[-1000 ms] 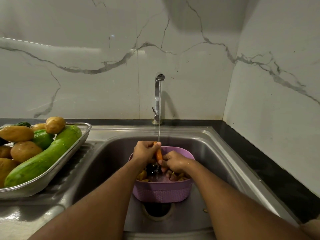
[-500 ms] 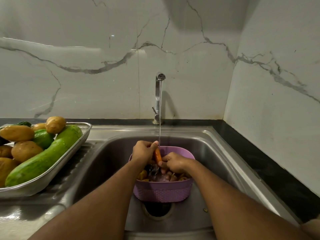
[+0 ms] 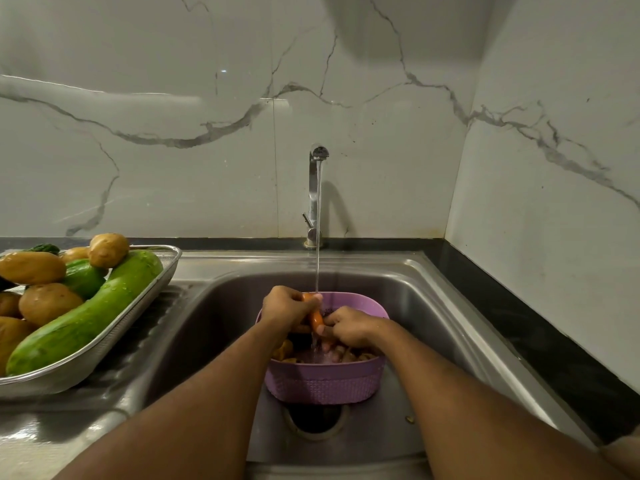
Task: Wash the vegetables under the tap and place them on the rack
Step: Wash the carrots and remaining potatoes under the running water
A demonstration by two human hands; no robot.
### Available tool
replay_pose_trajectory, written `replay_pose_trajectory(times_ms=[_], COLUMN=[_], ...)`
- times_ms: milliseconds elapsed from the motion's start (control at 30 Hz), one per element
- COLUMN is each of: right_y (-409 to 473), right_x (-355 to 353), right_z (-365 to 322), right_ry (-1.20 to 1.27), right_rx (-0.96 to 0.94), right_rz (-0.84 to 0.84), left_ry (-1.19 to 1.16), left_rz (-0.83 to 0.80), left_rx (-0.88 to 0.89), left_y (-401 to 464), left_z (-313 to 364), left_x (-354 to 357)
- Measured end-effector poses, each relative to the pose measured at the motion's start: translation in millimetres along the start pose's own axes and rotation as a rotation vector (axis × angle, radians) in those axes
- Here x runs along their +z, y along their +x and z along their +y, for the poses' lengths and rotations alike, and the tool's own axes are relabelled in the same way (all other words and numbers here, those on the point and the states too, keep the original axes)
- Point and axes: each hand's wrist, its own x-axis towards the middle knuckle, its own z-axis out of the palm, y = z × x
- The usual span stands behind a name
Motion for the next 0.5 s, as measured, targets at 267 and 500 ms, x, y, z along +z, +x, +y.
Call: replay_pose_trajectory(times_ms=[267, 500], right_y=[16, 13], right_x=[5, 4], right_z=[2, -4], right_ry=[0.107, 0.076], right_rx=[-0.06, -0.11], right_rz=[0.189, 0.329], left_ry=[-0.016, -0.119], left_rz=[-0.074, -0.142], left_rx=[0.078, 0.026], left_y=[-6, -12], left_z=[9, 17], left_x=[4, 4])
